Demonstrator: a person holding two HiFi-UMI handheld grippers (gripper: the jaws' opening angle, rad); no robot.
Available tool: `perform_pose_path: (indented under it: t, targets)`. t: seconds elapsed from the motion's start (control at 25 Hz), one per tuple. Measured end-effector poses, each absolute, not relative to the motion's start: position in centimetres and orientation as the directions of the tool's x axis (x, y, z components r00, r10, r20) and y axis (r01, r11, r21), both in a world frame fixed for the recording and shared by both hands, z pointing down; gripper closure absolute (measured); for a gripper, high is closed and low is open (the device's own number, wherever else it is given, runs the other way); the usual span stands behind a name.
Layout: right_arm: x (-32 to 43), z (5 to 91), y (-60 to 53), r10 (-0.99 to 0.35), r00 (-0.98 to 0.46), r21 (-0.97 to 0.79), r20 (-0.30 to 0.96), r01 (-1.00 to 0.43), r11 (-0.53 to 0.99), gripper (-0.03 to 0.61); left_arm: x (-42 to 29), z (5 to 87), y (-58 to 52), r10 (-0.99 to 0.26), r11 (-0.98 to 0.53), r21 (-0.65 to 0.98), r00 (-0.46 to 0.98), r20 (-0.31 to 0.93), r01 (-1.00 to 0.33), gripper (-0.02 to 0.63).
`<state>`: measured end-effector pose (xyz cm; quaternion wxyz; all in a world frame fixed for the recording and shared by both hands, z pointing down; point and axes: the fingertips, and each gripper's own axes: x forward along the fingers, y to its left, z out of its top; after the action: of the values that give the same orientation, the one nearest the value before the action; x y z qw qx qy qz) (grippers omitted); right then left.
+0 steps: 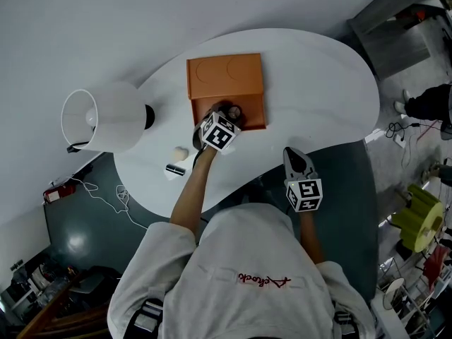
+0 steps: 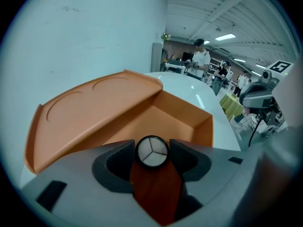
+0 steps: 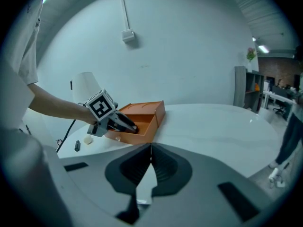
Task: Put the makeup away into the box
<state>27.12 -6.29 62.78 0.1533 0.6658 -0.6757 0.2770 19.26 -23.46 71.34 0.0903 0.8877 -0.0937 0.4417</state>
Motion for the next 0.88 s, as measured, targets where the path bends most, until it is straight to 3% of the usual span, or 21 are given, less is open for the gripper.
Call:
perform_pose_path:
  t: [0.4,0.88]
  targets:
    - [27.1,62.5,-5.9,-0.818,-0.077,-0.172,0.570,-0.985,-0.027,0.558,19.1,69.7,-23.2,-0.125,-0.968,0.047,0.638,0.760,-0.246,0.382]
    - [25.1,61.1,-6.1,-0.829,-0.133,-0.161,0.543,-0.986,0.053,0.558,16.1,64.6,-24.3,-0.304,-0.927,-0.013,0.731,0.611,-0.375,0.396]
